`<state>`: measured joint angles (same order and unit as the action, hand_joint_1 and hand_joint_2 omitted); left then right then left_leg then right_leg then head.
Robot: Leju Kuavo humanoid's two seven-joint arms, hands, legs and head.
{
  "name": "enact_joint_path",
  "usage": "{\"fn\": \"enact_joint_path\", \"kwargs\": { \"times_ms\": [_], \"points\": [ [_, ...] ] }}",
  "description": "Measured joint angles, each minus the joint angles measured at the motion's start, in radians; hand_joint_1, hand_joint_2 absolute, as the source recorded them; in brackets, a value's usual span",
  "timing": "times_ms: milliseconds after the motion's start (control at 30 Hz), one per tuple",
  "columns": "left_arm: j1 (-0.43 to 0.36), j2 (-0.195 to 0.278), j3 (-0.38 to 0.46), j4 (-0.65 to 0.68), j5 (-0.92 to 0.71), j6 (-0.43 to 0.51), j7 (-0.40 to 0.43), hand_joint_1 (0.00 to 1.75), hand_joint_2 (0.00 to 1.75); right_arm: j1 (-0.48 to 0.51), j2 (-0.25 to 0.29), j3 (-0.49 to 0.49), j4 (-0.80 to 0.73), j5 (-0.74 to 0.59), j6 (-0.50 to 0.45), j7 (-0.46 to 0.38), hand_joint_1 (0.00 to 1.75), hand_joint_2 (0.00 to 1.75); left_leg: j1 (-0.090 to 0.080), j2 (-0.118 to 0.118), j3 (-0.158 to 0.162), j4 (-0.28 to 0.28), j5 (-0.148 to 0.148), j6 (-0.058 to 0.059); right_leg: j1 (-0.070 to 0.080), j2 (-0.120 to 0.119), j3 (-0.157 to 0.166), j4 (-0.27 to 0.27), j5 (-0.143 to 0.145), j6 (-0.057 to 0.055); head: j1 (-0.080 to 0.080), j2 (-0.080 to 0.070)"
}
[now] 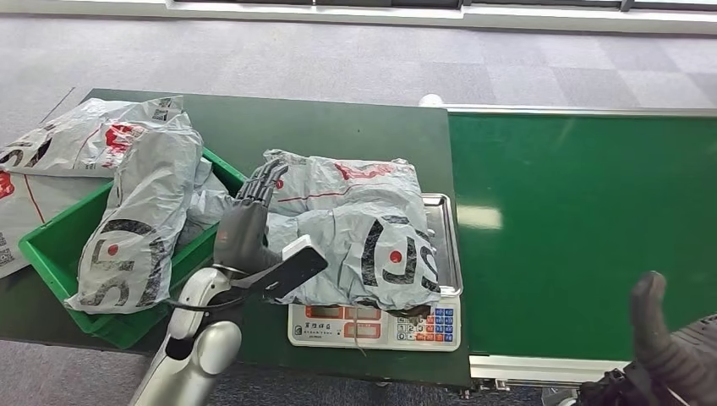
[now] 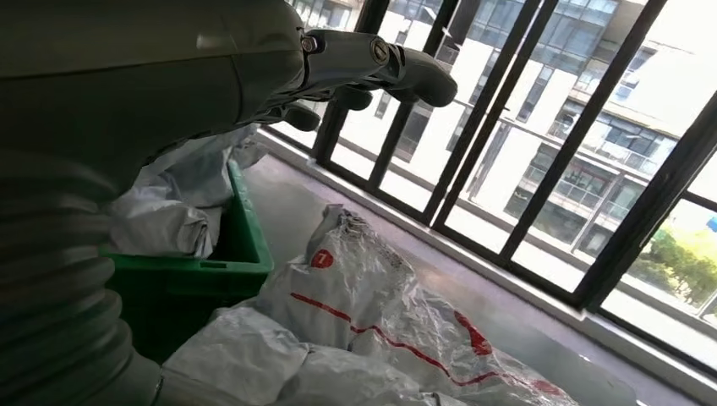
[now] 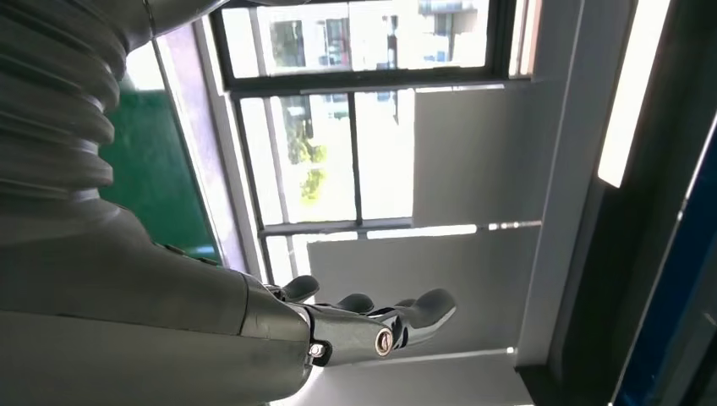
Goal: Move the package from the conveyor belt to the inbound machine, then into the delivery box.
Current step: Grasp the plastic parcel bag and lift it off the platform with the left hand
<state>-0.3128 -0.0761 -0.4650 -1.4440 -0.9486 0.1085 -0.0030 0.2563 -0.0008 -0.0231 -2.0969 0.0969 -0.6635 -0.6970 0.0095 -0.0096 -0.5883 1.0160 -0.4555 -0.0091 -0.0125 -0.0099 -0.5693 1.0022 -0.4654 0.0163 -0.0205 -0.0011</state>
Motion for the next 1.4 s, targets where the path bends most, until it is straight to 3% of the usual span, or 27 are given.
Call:
{"fn": "enact_joint_path", "kwargs": {
  "times_ms": [200, 433, 467, 567, 600, 667, 833, 967, 1133, 1400],
  "points": [
    [-0.194, -0.123, -0.093, 0.3, -0.127, -0.008, 0.062, 0.0, 1.75, -0.043, -0.046, 0.177, 0.05, 0.016, -0.025, 0.0, 0.0, 1.75, -0.002, 0.0, -0.001, 0.0, 0.002, 0.002, -0.002, 0.0, 0.0, 0.0, 0.002, 0.002, 0.0, 0.0],
    [-0.275, -0.201, -0.152, 0.527, -0.163, -0.044, 0.111, 0.0, 1.75, -0.067, -0.07, 0.268, 0.072, -0.001, -0.01, 0.0, 0.0, 1.75, -0.002, 0.001, -0.001, 0.0, 0.002, 0.002, -0.002, 0.002, -0.002, 0.0, 0.002, 0.002, 0.0, 0.0],
    [-0.281, -0.207, -0.158, 0.563, -0.173, -0.052, 0.122, 0.12, 1.75, -0.07, -0.07, 0.274, 0.074, -0.001, -0.002, 0.0, 0.0, 1.75, -0.002, 0.001, -0.001, 0.0, 0.002, 0.002, -0.002, 0.002, -0.002, 0.0, 0.002, 0.002, 0.0, 0.0],
    [-0.294, -0.226, -0.171, 0.688, -0.189, -0.104, 0.159, 1.3, 1.75, -0.079, -0.071, 0.286, 0.081, -0.003, 0.028, 0.004, 0.0, 1.75, -0.002, 0.002, -0.001, -0.001, 0.002, 0.002, -0.002, 0.003, -0.002, 0.0, 0.002, 0.002, 0.0, 0.0],
    [-0.3, -0.232, -0.174, 0.73, -0.189, -0.134, 0.168, 1.61, 1.75, -0.082, -0.071, 0.288, 0.084, -0.004, 0.039, 0.005, 0.0, 1.75, -0.002, 0.002, -0.001, -0.001, 0.002, 0.002, -0.002, 0.003, -0.002, 0.0, 0.002, 0.002, 0.0, 0.0],
    [-0.316, -0.242, -0.177, 0.806, -0.185, -0.192, 0.174, 1.75, 1.75, -0.088, -0.071, 0.292, 0.091, -0.004, 0.053, 0.009, 0.0, 1.75, -0.001, 0.001, 0.001, -0.001, 0.001, 0.002, -0.002, 0.002, 0.001, 0.0, 0.0, 0.002, 0.0, 0.0],
    [-0.359, -0.256, -0.18, 0.925, -0.16, -0.239, 0.159, 1.75, 1.75, -0.102, -0.07, 0.301, 0.116, -0.002, 0.062, 0.016, 0.0, 1.75, -0.002, 0.0, 0.007, -0.001, -0.005, 0.003, -0.002, 0.0, 0.015, -0.001, -0.005, 0.002, 0.0, 0.0],
    [-0.376, -0.258, -0.175, 0.956, -0.134, -0.2, 0.137, 1.75, 1.75, -0.104, -0.07, 0.303, 0.128, 0.002, 0.059, 0.018, 0.0, 1.75, -0.002, 0.002, 0.013, -0.001, -0.007, 0.002, -0.002, 0.001, 0.021, -0.001, -0.006, 0.001, 0.0, 0.0],
    [-0.368, -0.255, -0.141, 0.931, -0.081, -0.083, 0.063, 1.75, 1.75, -0.098, -0.07, 0.303, 0.132, 0.013, 0.045, 0.02, 0.0, 1.75, -0.002, 0.003, 0.018, -0.001, -0.002, 0.0, -0.002, 0.002, 0.017, 0.0, -0.002, 0.001, 0.0, 0.0],
    [-0.342, -0.246, -0.111, 0.854, -0.066, -0.072, 0.045, 1.75, 1.75, -0.091, -0.07, 0.303, 0.132, 0.017, 0.042, 0.02, 0.0, 1.75, -0.002, 0.002, 0.009, -0.001, -0.002, 0.001, -0.002, 0.002, 0.008, 0.001, -0.002, 0.001, 0.0, 0.0]
  ]
}}
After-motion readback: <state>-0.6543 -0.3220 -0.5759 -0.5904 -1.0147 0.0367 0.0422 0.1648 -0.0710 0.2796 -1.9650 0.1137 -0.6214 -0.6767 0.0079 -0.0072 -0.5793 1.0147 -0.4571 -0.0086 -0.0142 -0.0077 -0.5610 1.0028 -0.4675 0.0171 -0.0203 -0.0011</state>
